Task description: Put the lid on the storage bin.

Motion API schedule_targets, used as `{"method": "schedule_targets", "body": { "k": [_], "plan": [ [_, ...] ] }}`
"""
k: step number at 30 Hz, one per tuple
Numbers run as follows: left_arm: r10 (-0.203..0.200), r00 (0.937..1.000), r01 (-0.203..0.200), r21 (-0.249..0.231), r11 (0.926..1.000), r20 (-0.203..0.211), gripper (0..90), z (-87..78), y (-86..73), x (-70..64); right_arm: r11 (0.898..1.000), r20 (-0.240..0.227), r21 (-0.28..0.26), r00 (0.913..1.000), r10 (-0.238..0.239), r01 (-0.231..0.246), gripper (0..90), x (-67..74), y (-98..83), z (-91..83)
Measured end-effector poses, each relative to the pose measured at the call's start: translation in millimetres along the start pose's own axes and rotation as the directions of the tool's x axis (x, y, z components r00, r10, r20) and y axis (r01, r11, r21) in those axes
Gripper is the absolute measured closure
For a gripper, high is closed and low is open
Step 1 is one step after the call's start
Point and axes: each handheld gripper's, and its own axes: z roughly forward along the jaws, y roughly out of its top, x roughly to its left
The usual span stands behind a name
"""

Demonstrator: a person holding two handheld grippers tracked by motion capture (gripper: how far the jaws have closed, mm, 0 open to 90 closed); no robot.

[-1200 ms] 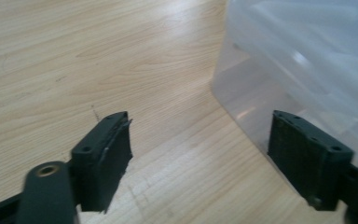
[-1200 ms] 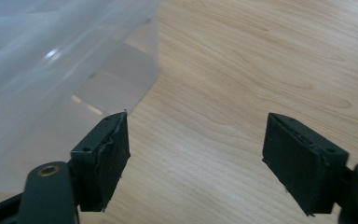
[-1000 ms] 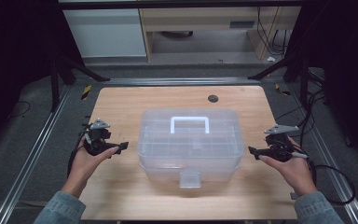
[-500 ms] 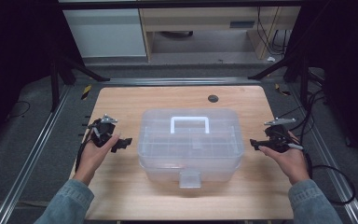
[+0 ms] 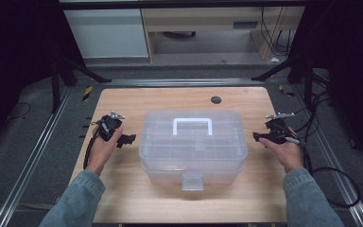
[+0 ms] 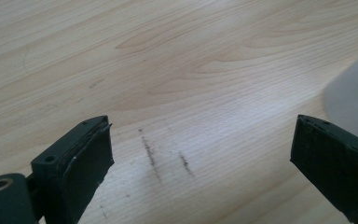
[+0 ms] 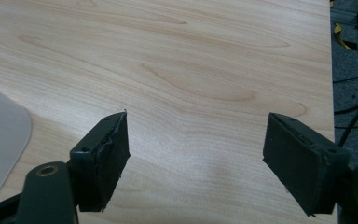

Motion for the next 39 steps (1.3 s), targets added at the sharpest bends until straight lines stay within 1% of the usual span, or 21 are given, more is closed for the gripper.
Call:
{"method": "schedule_targets", "body": {
  "k": [3,5,7,9,11,12,13,15,17,19,21,22,24,26,30,31,33,34,36,38,39],
  "plan": [
    [-0.011,0.9999,0.011,0.012,0.9999,-0.012,4.9,8.9,-1.7,4.6,1.000,-0.003,0.004,0.9999,0.015,-0.015,25.9,0.2,-0.4,6.5],
    [-0.019,0.9997,0.019,0.011,0.9998,-0.017,4.9,12.8,-2.6,7.0,1.000,-0.012,0.016,0.9998,0.018,-0.018,26.3,0.9,-0.8,11.9],
    [-0.021,0.9996,0.021,0.010,0.9997,-0.020,4.8,15.3,-3.2,8.7,1.000,-0.010,0.026,0.9998,0.015,-0.015,26.5,0.8,-1.1,17.9],
    [-0.020,0.9993,0.020,0.002,0.9998,-0.030,4.8,17.1,-3.9,10.2,0.999,0.000,0.037,0.9998,0.018,-0.018,25.9,-0.6,-0.8,23.5],
    [-0.035,0.9990,0.035,-0.014,0.9993,-0.028,4.8,19.7,-5.4,11.9,0.999,0.001,0.041,0.9995,0.032,-0.032,24.9,-3.1,0.7,27.9],
    [-0.041,0.9988,0.041,-0.016,0.9990,-0.026,4.7,21.0,-5.9,12.6,0.998,0.004,0.035,0.9989,0.047,-0.047,23.8,-4.7,2.3,29.8],
    [-0.049,0.9986,0.048,-0.018,0.9987,-0.022,4.7,23.5,-6.8,13.8,0.998,0.007,0.032,0.9989,0.046,-0.046,22.8,-5.9,3.4,31.1],
    [-0.063,0.9977,0.062,-0.030,0.9976,-0.027,4.5,26.8,-7.9,15.1,0.998,0.011,0.015,0.9981,0.061,-0.061,19.3,-8.6,6.4,34.2],
    [-0.075,0.9968,0.074,-0.042,0.9964,-0.027,4.6,29.7,-8.7,15.9,0.996,0.008,0.005,0.9962,0.087,-0.087,14.6,-10.8,8.6,37.3],
    [-0.082,0.9963,0.080,-0.045,0.9958,-0.025,4.6,32.6,-9.3,15.9,0.994,-0.001,0.000,0.9941,0.108,-0.108,13.3,-13.2,9.6,40.0],
    [-0.076,0.9967,0.075,-0.041,0.9964,-0.030,4.6,34.6,-9.9,15.8,0.992,0.015,-0.004,0.9918,0.127,-0.127,10.7,-15.6,9.2,43.1],
    [-0.077,0.9965,0.076,-0.046,0.9961,-0.031,4.5,35.8,-10.4,15.5,0.991,0.013,0.000,0.9913,0.131,-0.131,9.8,-15.6,8.7,44.0],
    [-0.077,0.9965,0.076,-0.046,0.9961,-0.033,4.3,37.4,-11.0,15.5,0.993,0.019,0.010,0.9924,0.122,-0.122,7.6,-15.1,6.9,47.3],
    [-0.083,0.9958,0.082,-0.047,0.9955,-0.037,4.3,39.2,-11.9,16.2,0.993,0.034,0.014,0.9931,0.113,-0.113,7.4,-14.5,4.9,50.5],
    [-0.089,0.9954,0.087,-0.047,0.9950,-0.035,4.3,42.5,-14.5,15.5,0.991,0.023,-0.004,0.9907,0.134,-0.134,6.4,-13.1,1.2,54.5],
    [-0.089,0.9954,0.087,-0.046,0.9951,-0.035,4.3,43.3,-15.3,15.0,0.991,0.019,-0.008,0.9910,0.133,-0.132,6.7,-13.2,0.3,55.4],
    [-0.096,0.9950,0.095,-0.046,0.9945,-0.028,4.3,44.7,-17.3,14.4,0.989,0.015,-0.031,0.9891,0.147,-0.146,5.8,-12.1,-2.3,57.3],
    [-0.100,0.9947,0.099,-0.046,0.9940,-0.023,4.0,45.0,-17.7,14.4,0.990,0.026,-0.040,0.9900,0.139,-0.138,5.8,-11.3,-3.1,57.9],
    [-0.100,0.9948,0.098,-0.052,0.9938,-0.022,3.5,45.0,-18.6,14.2,0.989,0.029,-0.054,0.9900,0.138,-0.136,5.1,-9.0,-4.5,58.4],
    [-0.104,0.9943,0.102,-0.064,0.9927,-0.023,3.0,45.2,-20.4,13.8,0.992,0.055,-0.066,0.9922,0.112,-0.108,3.7,-5.0,-6.7,60.2],
    [-0.106,0.9941,0.104,-0.073,0.9919,-0.024,2.7,45.3,-21.4,13.3,0.992,0.060,-0.072,0.9926,0.106,-0.101,2.8,-3.9,-7.6,60.8]
  ]
}}
